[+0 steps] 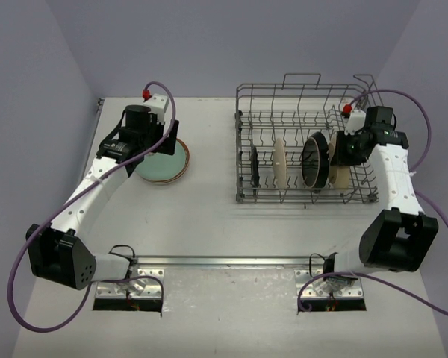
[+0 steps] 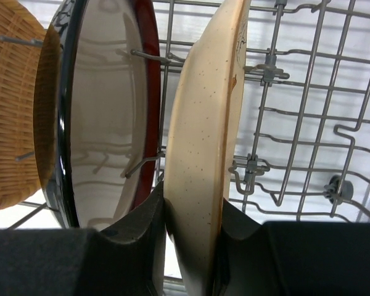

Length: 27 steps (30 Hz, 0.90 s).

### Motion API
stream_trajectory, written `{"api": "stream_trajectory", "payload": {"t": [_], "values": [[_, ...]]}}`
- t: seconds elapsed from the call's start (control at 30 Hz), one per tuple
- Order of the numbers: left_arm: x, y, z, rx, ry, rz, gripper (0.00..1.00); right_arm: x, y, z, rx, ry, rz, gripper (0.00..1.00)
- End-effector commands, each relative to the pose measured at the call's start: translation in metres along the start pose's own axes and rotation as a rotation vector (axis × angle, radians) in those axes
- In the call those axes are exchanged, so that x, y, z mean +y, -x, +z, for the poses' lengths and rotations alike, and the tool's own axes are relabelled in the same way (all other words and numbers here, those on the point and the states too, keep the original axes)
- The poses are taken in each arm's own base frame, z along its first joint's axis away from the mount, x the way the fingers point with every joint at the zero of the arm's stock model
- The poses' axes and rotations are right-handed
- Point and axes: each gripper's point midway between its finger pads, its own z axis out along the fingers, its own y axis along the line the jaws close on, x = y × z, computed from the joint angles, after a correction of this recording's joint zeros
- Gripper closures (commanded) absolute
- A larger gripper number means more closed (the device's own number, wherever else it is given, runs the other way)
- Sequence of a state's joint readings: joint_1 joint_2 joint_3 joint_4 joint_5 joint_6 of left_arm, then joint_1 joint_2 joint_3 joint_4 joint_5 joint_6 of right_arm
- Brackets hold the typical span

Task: Unload the plates from the dish rack

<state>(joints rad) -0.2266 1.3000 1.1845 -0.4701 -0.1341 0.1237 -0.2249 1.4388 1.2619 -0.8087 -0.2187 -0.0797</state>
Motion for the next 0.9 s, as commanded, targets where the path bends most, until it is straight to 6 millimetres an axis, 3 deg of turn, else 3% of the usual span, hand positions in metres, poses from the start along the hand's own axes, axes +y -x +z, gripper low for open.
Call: {"api": "stream_trajectory", "payload": {"t": [0.0,0.4,0.53,0.63,0.7,0.73,0.83,0.87], "values": [[0.004,0.024,-0.004,-0.054,0.001,-0.007,0.00,0.006,0.064,-0.059,-0.231,-0.006,-0.022,1.00],[0.014,0.030,-0.004,-0.064,0.040,-0.016,0.00,0.006,0.139,-0.131,-0.453,-0.062,-0.112,1.00],[0.016,0.039,-0.006,-0.067,-0.005,-0.060,0.00,0.024,0.168,-0.156,-0.565,0.002,-0.231,1.00],[0.022,0.047,-0.007,-0.072,-0.034,-0.094,0.00,0.064,0.183,-0.169,-0.652,0.074,-0.400,1.00],[0.029,0.053,-0.008,-0.079,-0.059,-0.132,0.00,0.077,0.191,-0.173,-0.691,0.021,-0.516,1.00],[0.032,0.056,-0.008,-0.080,-0.076,-0.155,0.00,0.093,0.195,-0.178,-0.719,0.019,-0.581,1.00],[0.048,0.061,-0.012,-0.076,-0.143,-0.248,0.00,0.167,0.191,-0.176,-0.787,0.065,-0.809,1.00],[0.053,0.063,-0.014,-0.074,-0.169,-0.272,0.00,0.175,0.195,-0.180,-0.819,0.029,-0.862,1.00]]}}
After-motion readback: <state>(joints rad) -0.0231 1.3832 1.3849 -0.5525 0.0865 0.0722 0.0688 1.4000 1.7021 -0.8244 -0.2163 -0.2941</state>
